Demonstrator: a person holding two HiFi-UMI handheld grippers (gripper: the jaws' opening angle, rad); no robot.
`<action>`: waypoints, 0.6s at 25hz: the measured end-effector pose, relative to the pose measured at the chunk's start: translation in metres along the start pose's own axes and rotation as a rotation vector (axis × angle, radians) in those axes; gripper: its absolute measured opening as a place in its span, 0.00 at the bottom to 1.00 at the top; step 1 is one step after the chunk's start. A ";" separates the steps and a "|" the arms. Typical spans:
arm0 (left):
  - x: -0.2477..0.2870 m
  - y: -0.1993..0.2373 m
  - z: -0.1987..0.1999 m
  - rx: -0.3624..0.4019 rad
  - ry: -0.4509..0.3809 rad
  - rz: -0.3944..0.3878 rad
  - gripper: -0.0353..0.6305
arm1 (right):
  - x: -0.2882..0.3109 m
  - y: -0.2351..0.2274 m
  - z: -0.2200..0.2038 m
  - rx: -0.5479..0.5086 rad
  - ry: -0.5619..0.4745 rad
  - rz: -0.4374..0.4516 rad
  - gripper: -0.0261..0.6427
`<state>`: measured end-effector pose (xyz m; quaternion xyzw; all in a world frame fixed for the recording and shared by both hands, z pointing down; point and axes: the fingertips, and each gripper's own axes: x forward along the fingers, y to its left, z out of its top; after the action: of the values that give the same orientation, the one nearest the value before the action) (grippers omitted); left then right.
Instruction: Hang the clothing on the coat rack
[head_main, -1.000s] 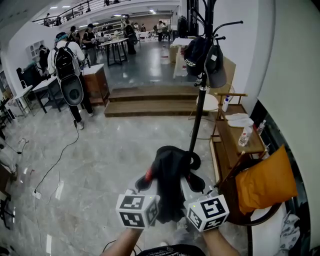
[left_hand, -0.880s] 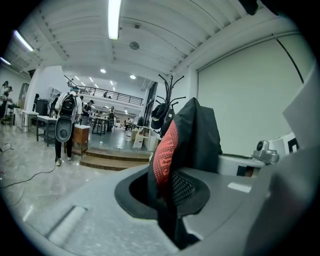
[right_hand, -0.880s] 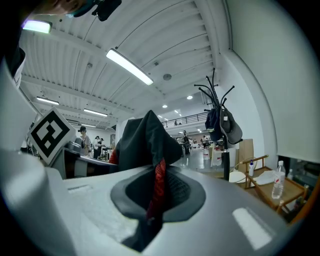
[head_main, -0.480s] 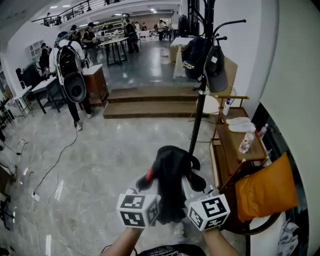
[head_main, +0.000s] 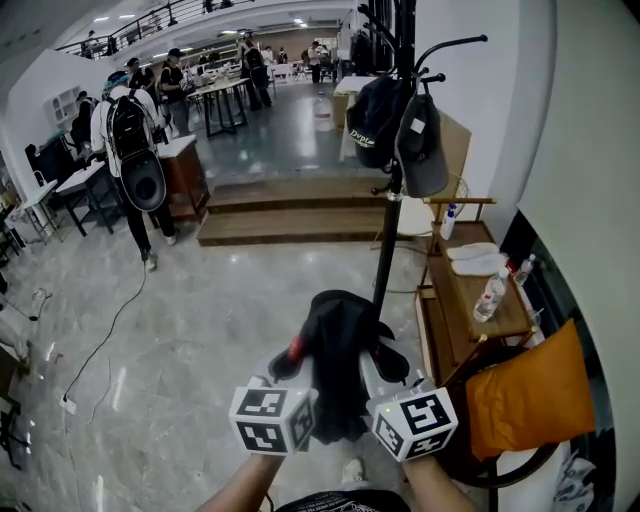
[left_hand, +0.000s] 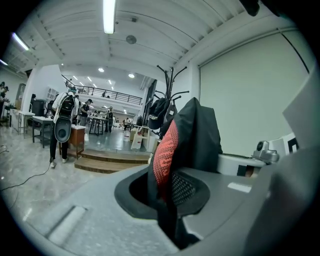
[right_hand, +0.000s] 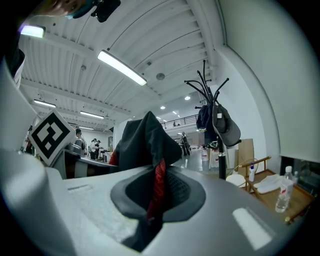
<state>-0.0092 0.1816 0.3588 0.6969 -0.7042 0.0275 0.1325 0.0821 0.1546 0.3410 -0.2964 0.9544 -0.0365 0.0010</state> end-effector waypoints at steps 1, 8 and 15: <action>0.006 -0.001 0.002 -0.001 0.001 -0.001 0.10 | 0.003 -0.006 0.001 0.001 0.000 -0.001 0.08; 0.046 -0.008 0.012 -0.003 0.003 0.005 0.10 | 0.023 -0.042 0.006 0.004 -0.008 0.008 0.08; 0.081 -0.021 0.019 0.008 0.009 0.008 0.10 | 0.032 -0.077 0.011 0.008 -0.014 0.013 0.08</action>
<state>0.0092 0.0977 0.3556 0.6944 -0.7064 0.0337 0.1328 0.0995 0.0724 0.3364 -0.2903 0.9561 -0.0381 0.0092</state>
